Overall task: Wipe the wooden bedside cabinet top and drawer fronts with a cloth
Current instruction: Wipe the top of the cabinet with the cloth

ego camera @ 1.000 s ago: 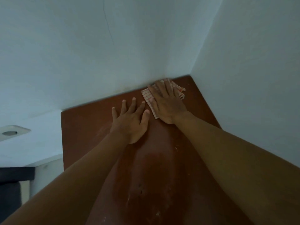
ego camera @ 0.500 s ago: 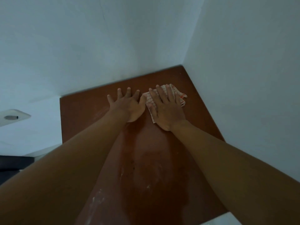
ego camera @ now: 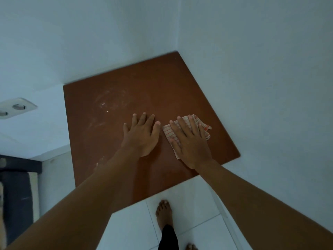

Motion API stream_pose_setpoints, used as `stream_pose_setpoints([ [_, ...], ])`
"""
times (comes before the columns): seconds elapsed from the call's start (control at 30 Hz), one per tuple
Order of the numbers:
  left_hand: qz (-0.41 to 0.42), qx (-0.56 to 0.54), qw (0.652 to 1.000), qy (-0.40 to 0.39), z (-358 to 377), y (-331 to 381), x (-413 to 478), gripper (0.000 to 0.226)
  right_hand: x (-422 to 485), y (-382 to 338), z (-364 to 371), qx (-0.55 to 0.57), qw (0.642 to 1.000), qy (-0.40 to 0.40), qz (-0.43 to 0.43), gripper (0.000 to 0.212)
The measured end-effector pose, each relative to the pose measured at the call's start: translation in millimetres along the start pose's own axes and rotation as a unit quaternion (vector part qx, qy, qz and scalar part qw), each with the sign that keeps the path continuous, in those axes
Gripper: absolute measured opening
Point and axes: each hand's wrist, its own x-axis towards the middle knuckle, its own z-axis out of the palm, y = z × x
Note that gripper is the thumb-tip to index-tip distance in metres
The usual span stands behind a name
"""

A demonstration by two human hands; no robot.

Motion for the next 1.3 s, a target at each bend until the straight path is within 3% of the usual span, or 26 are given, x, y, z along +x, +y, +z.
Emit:
stream_pose_setpoints([
  [0.2, -0.011, -0.085, 0.996, 0.019, 20.5, 15.4, -59.1, 0.056, -98.6, 15.2, 5.5, 0.055, 0.992, 0.104, -0.045, 0.043],
  [0.33, 0.011, -0.094, 0.995, 0.032, 26.1, 19.9, -81.4, 0.056, -170.3, 34.7, 11.9, 0.040, 0.992, 0.100, -0.070, 0.056],
  [0.5, 0.022, -0.083, 0.995, 0.046, 27.1, 16.5, -91.2, 0.055, -251.7, 58.4, 10.9, 0.084, 0.994, 0.065, 0.009, 0.076],
  [0.57, 0.018, -0.076, 0.996, 0.040, 23.5, 13.8, -89.8, 0.055, -248.6, 56.1, -5.2, 0.085, 0.992, 0.085, -0.038, 0.067],
  [0.63, 0.013, -0.070, 0.997, 0.035, 16.7, 10.9, -86.8, 0.056, -224.7, 43.8, -25.2, 0.102, 0.985, 0.117, -0.079, 0.053],
  [0.8, 0.005, -0.064, 0.997, 0.039, -17.0, -2.6, -63.4, 0.057, -105.0, -1.6, -65.8, 0.211, 0.965, 0.153, -0.040, 0.042],
  [0.9, -0.001, -0.057, 0.997, 0.051, -42.4, -22.2, -37.2, 0.056, -13.4, -31.9, -77.0, 0.234, 0.967, 0.102, -0.018, 0.044],
  [1.2, -0.009, -0.049, 0.997, 0.056, -96.4, -104.2, 75.7, 0.056, 225.7, -103.0, -69.0, 0.210, 0.976, 0.051, -0.034, 0.041],
  [1.3, 0.001, -0.043, 0.997, 0.057, -110.9, -119.3, 114.9, 0.056, 280.7, -111.3, -54.6, 0.129, 0.990, 0.020, -0.042, 0.047],
])
